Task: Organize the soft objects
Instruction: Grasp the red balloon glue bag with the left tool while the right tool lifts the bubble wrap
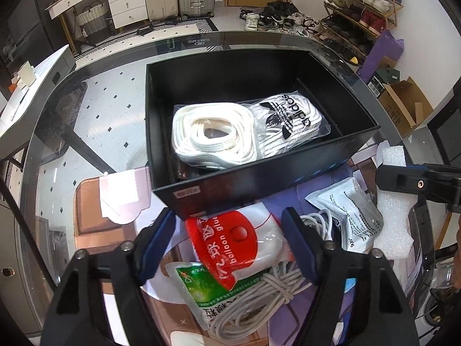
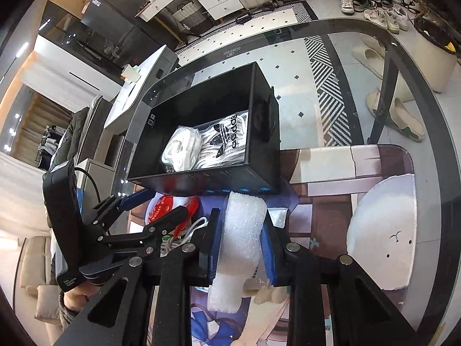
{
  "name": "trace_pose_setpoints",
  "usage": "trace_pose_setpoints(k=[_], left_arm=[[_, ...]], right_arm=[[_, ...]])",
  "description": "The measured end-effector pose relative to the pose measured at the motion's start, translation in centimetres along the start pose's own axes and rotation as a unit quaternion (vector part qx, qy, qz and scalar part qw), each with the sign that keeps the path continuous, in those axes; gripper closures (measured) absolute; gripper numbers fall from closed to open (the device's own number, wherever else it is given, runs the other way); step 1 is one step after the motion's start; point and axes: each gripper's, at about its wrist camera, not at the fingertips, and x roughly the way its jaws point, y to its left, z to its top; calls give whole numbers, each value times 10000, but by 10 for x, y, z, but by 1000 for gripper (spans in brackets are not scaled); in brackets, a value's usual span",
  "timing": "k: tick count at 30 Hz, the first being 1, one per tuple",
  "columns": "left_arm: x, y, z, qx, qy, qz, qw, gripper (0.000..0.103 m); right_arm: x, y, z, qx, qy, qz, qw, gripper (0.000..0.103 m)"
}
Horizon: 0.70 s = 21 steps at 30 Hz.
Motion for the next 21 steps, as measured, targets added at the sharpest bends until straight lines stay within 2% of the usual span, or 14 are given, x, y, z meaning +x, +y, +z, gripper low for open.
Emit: trace_pose_setpoints(k=[1, 8, 21], left_arm=[[2, 1, 0, -33, 48, -24, 10000, 42], [0, 9, -5, -66, 81, -96, 9999, 56], [-17, 25, -14, -102, 20, -127, 9999, 64]], right_arm=[[1, 0, 0, -25, 11, -6, 10000, 78], [3, 2, -1, -77, 3, 52, 10000, 78], [-2, 6, 2, -171, -91, 38, 9998, 78]])
